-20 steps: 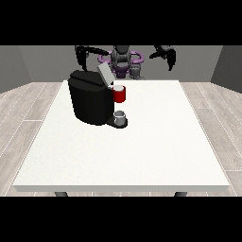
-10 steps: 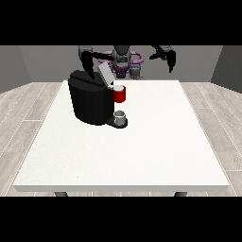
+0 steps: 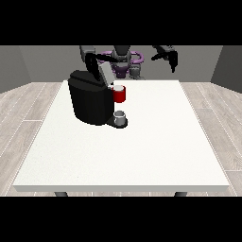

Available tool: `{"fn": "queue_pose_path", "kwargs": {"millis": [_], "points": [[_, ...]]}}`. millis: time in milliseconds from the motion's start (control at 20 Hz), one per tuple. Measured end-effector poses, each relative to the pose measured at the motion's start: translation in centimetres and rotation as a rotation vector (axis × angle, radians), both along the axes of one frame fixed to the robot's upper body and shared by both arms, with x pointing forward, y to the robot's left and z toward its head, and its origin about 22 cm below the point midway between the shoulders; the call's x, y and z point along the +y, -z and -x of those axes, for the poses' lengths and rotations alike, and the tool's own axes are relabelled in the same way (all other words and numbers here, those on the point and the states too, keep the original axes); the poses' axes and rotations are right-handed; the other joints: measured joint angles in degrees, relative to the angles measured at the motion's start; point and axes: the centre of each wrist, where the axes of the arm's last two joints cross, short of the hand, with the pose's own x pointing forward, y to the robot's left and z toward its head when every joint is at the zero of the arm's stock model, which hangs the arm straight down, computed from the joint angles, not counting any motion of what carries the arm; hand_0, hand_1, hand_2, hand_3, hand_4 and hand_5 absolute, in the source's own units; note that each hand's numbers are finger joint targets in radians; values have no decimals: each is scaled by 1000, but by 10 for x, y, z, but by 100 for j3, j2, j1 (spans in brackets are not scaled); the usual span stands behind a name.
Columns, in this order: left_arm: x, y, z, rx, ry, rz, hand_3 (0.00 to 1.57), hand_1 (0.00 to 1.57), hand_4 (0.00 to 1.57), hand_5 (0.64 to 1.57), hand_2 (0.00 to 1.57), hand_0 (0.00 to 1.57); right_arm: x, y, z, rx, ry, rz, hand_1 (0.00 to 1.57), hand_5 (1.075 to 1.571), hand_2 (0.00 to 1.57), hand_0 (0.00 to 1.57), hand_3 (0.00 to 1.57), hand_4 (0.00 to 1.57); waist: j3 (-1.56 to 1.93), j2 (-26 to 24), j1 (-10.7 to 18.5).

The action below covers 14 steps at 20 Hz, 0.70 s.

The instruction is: Insert the coffee pod into the coffee machine and close the lid

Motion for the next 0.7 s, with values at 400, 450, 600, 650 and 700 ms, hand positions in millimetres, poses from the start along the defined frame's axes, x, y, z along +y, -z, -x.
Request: {"fn": "queue_pose_path", "kwargs": {"millis": [400, 450, 600, 650, 700], "points": [[6, -1, 0, -20, -17, -21, 0, 0, 360, 1571, 0, 0, 14, -29, -13, -42, -18, 63, 0, 1571, 0, 0, 0, 40, 27, 292, -4], [4, -2, 0, -23, -8, -23, 0, 0, 358, 1571, 0, 0, 11, -33, -15, -47, -17, 71, 0, 1571, 0, 0, 0, 103, 31, 319, 39], [3, -7, -2, -18, -4, -27, 0, 0, 380, 1571, 0, 0, 13, -41, -18, -48, -25, 95, 0, 1571, 0, 0, 0, 0, 40, 326, 95], [5, -4, 0, -15, -4, -30, 0, 0, 411, 1571, 0, 0, 16, -42, -18, -47, -28, 105, 0, 1571, 0, 0, 0, 0, 42, 321, 103], [3, -7, -2, -23, -2, -32, 0, 0, 385, 1571, 0, 0, 19, -45, -19, -53, -21, 109, 0, 1571, 0, 0, 0, 0, 43, 353, 100]]}}
